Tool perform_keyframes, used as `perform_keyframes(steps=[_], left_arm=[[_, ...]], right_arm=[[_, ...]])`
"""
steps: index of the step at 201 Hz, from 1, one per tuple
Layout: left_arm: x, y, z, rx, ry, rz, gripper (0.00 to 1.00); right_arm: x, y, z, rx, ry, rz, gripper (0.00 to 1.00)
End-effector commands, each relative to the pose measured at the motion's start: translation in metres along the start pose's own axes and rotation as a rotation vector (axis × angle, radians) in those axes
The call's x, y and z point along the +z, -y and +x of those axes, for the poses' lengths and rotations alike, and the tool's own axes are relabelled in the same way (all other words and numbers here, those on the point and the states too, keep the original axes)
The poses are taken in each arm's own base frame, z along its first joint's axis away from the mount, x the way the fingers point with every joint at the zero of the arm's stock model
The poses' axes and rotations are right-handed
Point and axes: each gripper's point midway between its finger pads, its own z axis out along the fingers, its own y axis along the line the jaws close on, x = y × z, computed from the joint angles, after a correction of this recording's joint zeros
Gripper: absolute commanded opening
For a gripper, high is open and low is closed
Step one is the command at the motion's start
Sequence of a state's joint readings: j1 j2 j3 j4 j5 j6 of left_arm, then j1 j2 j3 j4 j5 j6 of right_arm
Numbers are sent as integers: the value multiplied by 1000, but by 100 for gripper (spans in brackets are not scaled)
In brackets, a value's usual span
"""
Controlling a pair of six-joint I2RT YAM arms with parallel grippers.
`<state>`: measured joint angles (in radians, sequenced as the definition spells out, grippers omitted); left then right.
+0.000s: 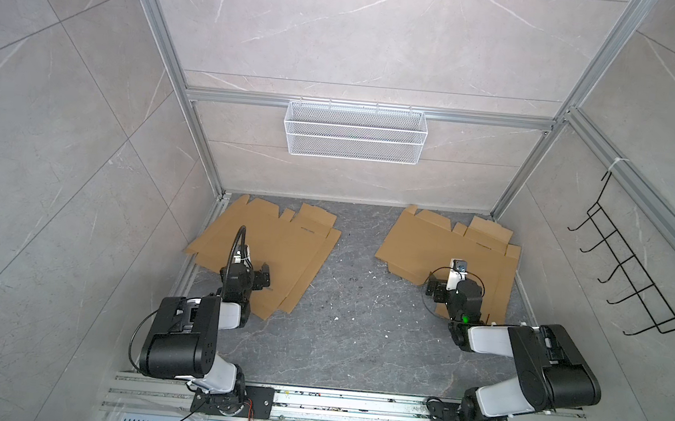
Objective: Fold the paper box
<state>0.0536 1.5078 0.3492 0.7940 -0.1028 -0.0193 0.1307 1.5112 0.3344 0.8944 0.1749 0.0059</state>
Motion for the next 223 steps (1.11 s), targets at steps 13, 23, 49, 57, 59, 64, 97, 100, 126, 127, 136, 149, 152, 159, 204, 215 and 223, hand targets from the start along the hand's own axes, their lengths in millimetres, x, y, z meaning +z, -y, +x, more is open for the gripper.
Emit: perform_keyframes(steps=[13, 23, 49, 57, 59, 64, 97, 100, 126, 127, 136, 149, 152, 159, 204, 215, 223], left_arm=[[-1, 0, -20, -10, 70, -3, 100], [-1, 1, -20, -10, 70, -1, 100], [-1, 0, -20, -9, 68, -2, 100], [-1, 1, -20, -9, 70, 0, 100], [-1, 1, -20, -9, 70, -1, 100], [-1, 1, -20, -9, 69, -1, 100], [-1, 0, -20, -9, 70, -1, 100], [-1, 0, -20, -10, 70, -2, 100], [-1, 0, -20, -9, 69, -2, 100], [-1, 1, -20, -9, 69, -1, 100], [-1, 0, -20, -9, 68, -3, 100], [-1, 0, -20, -11, 69, -2, 100], [0, 0, -20, -12, 69, 1, 100], [0, 0, -20, -14, 66, 3, 100], [-9, 5, -29, 19, 76, -7, 100], [-17, 4, -35, 36, 87, -58, 100], [-22, 3, -40, 43, 86, -92, 100]], right_arm=[[3, -2, -7, -6, 12, -11, 99], [3, -2, -7, -6, 12, -10, 99], [3, -2, -6, -6, 12, -9, 99], [3, -2, -7, -5, 12, -11, 99], [3, -3, -7, -5, 12, -11, 99], [3, -2, -7, -6, 12, -11, 99], [3, -2, -7, -6, 12, -10, 99], [3, -2, -7, -7, 12, -10, 99], [3, -2, -6, -7, 11, -10, 99], [3, -3, -6, -6, 11, -11, 99], [3, -2, -6, -7, 10, -10, 99], [3, -3, -6, -6, 9, -12, 99], [3, -3, -5, -5, 8, -12, 99], [3, -3, -5, -5, 8, -11, 99], [-7, -4, -21, -22, -2, -26, 99], [-12, -5, -30, -26, -14, -27, 99], [-18, -5, -36, -23, -12, -22, 99]])
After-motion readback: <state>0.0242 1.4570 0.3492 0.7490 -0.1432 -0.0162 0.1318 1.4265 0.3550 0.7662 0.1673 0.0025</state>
